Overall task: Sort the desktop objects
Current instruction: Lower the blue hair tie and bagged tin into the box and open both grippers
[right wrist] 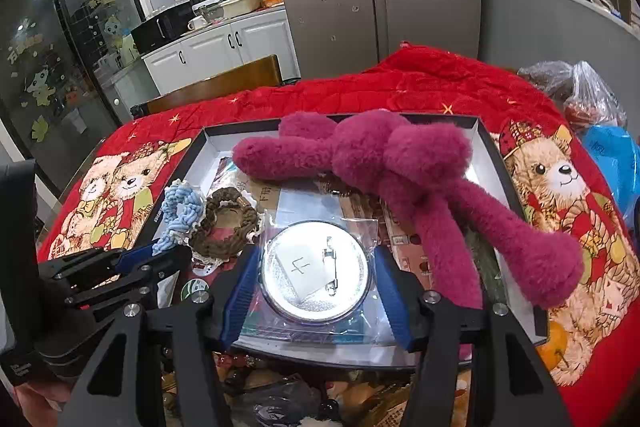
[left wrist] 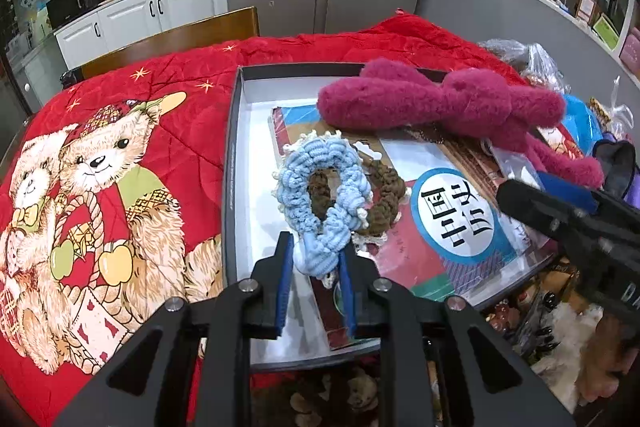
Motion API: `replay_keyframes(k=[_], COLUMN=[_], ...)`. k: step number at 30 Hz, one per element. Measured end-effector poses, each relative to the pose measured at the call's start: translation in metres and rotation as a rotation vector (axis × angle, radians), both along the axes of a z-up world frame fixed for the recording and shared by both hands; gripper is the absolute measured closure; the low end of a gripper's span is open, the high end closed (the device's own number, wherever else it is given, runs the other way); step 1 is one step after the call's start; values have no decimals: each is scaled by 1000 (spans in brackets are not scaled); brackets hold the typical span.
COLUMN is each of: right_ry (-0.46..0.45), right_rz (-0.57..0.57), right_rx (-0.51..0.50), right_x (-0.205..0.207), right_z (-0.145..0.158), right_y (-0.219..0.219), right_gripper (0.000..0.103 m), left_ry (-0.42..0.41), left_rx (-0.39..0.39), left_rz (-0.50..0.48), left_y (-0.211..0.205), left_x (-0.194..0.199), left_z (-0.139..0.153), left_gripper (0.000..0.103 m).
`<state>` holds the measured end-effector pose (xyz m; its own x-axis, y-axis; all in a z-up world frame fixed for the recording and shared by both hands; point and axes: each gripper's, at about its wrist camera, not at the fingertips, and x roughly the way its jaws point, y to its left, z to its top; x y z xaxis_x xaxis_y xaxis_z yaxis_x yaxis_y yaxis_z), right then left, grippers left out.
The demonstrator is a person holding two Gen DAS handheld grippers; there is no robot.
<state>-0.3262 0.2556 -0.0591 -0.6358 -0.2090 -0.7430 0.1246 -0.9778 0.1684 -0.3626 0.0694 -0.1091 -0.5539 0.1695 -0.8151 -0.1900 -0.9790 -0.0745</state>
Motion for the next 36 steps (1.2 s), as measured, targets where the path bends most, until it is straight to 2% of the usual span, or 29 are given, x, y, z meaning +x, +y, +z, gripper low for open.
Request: replay_keyframes(k=[4,6,7,10,15,27,31,36], right_ry=[-21,-24,-26,-21,-12,-3,31,105], right_rz=[-20,-29,-37,-32,-21,-12,-18,-28], right_rx=[-28,-32,-34,-41,-45,-47,-52,-84], right_x=[-2,-3,-3,-2,-1,1,8,27], right_z=[-2,-2,-2,1,4,8,25,57], right_y=[5,7,8,9,7,7,10,14], right_gripper=[40,32,31,29,29,29,29,26], left_ry=[12,24,35,63,50,49,75,159], left_rx=[-10,-6,-31,-71,-35,-43,-29,19], left_rz=[-23,-36,-31,-29,-22,-16,-8,-15], left_y=[7,11,13,17,13,13,9,2], left_x=[3,6,8,10,9,12,18,41], left_z=[4,7,8,11,13,18,35,75], left_gripper=[45,34,25,24,24,24,24,24])
